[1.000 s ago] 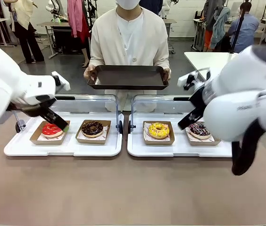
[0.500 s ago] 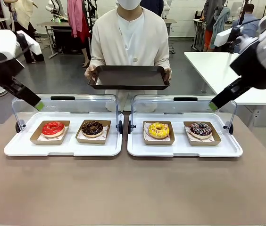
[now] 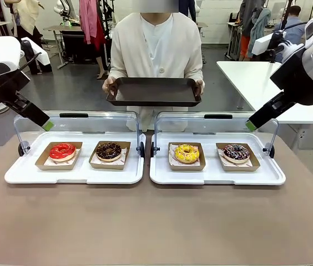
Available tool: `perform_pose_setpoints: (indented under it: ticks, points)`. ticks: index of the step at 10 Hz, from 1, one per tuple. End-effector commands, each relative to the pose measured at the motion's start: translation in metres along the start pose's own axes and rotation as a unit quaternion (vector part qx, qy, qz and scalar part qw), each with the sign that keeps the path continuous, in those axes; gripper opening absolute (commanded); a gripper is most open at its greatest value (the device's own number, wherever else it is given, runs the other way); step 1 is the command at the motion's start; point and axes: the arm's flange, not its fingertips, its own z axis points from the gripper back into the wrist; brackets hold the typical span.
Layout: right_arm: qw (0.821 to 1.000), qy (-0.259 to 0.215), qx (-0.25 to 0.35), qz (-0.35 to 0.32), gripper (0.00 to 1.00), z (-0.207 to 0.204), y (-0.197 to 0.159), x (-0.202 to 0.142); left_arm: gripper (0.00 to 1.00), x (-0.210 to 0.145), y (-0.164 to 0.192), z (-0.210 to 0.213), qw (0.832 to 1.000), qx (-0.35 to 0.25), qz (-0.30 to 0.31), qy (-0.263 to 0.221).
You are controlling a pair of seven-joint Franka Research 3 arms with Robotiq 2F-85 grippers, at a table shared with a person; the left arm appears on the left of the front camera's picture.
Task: Provide the desired donut to the person.
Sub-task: Pick up and lift the Paper togo box containing the Donut pointed at by the person.
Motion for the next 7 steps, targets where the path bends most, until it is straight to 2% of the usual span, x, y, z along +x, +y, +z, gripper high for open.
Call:
perform_pose_setpoints:
  ticks: [1, 2, 4, 5, 6, 7]
  points:
    - [1.0, -0.001, 0.0, 0.0, 1.0, 0.001, 0.0, 0.0, 1.0, 0.0, 0.0, 0.001, 1.0, 0.0, 0.0, -0.001]
    - [0.995, -0.005, 0.095, -0.02, 1.0, 0.01, -0.022, -0.005, 1.0, -0.006, 0.02, 0.006, 0.992, -0.117, -0.019, -0.037]
    - [0.972, -0.072, 0.223, 0.0, 1.0, 0.039, -0.07, -0.017, 1.0, -0.015, 0.059, 0.017, 0.973, -0.207, -0.053, -0.088]
    - [0.937, -0.127, 0.325, 0.025, 1.0, 0.055, -0.097, -0.024, 1.0, -0.022, 0.08, 0.025, 0.949, -0.27, -0.077, -0.143]
    - [0.898, -0.173, 0.398, 0.069, 1.0, 0.064, -0.128, -0.033, 1.0, -0.028, 0.101, 0.028, 0.92, -0.334, -0.107, -0.177]
    - [0.873, -0.203, 0.434, 0.091, 1.0, 0.06, -0.163, -0.044, 1.0, -0.034, 0.126, 0.025, 0.892, -0.381, -0.123, -0.208]
